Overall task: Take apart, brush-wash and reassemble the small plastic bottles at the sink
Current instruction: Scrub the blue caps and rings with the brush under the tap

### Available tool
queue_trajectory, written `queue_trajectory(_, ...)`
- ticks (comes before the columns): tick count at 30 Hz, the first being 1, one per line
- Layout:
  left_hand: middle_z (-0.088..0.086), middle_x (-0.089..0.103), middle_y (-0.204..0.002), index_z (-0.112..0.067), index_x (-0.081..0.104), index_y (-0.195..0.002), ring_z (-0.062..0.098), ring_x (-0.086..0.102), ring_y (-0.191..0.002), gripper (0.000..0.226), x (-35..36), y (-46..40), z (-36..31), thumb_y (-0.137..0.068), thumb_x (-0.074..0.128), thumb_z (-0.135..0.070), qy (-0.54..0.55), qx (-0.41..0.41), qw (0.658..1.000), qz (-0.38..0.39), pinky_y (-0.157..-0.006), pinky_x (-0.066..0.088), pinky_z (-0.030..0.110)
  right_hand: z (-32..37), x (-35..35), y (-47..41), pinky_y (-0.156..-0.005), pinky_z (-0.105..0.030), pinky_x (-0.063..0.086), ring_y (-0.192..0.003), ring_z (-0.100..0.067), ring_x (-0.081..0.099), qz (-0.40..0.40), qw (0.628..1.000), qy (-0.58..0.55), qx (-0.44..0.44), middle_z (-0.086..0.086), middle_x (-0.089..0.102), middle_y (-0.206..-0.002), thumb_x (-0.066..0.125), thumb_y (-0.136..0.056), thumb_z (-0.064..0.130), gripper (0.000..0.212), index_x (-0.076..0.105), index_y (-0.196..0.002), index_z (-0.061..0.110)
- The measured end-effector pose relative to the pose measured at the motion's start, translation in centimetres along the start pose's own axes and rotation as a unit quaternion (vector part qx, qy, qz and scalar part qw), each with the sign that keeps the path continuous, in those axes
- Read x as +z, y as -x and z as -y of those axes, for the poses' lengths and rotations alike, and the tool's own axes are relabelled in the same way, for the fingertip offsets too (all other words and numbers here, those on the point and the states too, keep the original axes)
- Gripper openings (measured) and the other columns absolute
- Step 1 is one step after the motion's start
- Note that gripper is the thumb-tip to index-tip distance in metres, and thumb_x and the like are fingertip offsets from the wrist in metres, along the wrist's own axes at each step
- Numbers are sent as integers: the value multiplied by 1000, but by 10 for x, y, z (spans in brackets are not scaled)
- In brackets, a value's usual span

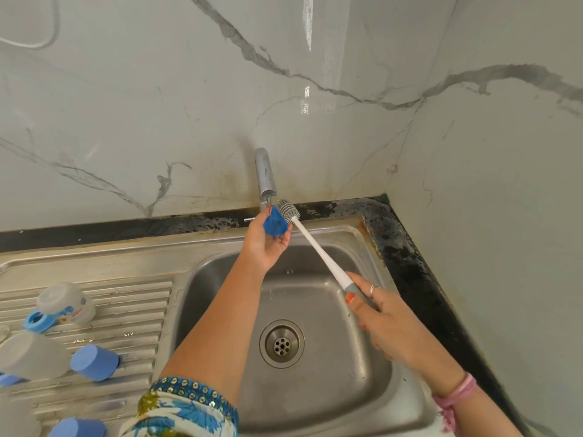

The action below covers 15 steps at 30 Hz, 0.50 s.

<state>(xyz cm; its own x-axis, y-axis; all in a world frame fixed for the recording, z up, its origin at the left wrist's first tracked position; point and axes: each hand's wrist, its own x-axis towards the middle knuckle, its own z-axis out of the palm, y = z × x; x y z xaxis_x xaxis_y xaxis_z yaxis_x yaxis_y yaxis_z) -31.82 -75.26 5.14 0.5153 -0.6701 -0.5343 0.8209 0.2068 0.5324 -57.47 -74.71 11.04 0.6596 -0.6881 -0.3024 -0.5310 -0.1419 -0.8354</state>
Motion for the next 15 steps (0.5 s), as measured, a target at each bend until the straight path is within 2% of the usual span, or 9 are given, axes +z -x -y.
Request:
queue_trajectory(2, 9, 63, -107, -13, 62, -112, 16, 61, -79, 29, 2, 1, 2, -90, 66, -32, -3, 23, 999, -27, -64, 53, 22, -3, 6, 2, -49, -11, 40, -52, 4, 54, -14, 997, 76, -17, 11, 54, -74, 46, -100, 36, 45, 36, -143, 45)
queue_trajectory(5, 8, 61, -115, -15, 62, -119, 15, 58, -79, 37, 1, 2, 3, -88, 69, -34, -28, 54, 997, -51, -57, 51, 19, -2, 14, 2, -73, -26, 54, -74, -9, 61, -32, 991, 128, -33, 9, 60, -87, 43, -100, 40, 47, 32, -145, 43)
queue_trajectory(8, 6, 58, -109, -18, 61, -112, 15, 56, -81, 24, 2, 5, 11, -92, 65, -30, -63, 71, 995, -39, -60, 49, 19, 1, 13, -15, -72, -28, 51, -70, -7, 56, -52, 993, 106, -22, 10, 54, -80, 43, -101, 38, 47, 33, -147, 37)
queue_trajectory(12, 2, 58, -95, -19, 60, -98, 10, 53, -76, 11, -2, 6, 10, -96, 59, -30, -50, 101, 992, -65, -64, 45, 20, -2, 29, -7, -79, -37, 53, -80, -14, 61, -36, 990, 128, -49, 5, 61, -90, 42, -100, 39, 47, 32, -146, 40)
queue_trajectory(15, 0, 61, -96, -22, 61, -97, 9, 57, -82, 8, -6, 5, 8, -97, 56, -28, -53, 107, 991, -61, -66, 46, 20, -6, 36, -5, -81, -37, 53, -82, -14, 62, -31, 990, 129, -45, 4, 64, -94, 42, -100, 40, 47, 33, -146, 42)
